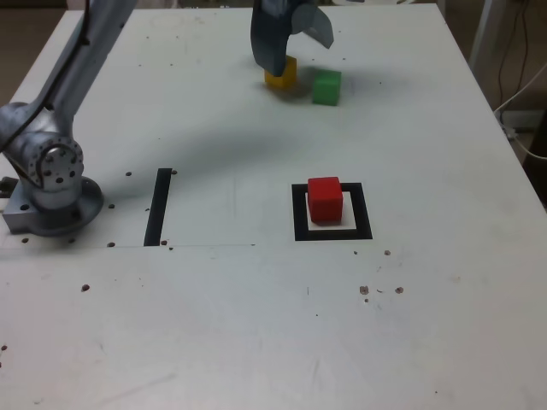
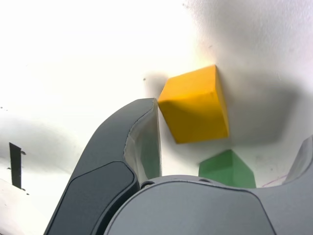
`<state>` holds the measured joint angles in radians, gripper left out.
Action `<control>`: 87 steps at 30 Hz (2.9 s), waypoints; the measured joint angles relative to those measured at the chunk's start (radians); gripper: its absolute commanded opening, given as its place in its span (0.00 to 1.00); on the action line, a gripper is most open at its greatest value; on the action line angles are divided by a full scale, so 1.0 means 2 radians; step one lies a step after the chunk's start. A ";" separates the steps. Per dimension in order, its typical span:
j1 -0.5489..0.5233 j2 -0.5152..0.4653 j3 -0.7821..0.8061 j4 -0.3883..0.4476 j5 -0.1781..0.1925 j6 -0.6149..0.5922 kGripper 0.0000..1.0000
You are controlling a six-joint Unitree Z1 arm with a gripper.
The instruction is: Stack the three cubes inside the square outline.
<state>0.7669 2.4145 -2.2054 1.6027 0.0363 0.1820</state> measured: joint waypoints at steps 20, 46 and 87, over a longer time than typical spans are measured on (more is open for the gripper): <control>0.028 0.024 -0.002 0.000 -0.051 0.037 0.51; 0.023 0.015 -0.008 0.001 -0.039 0.054 0.27; -0.337 -0.199 0.189 -0.002 -0.057 -0.034 0.27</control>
<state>0.0926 2.0158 -1.8271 1.5995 -0.0787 0.1132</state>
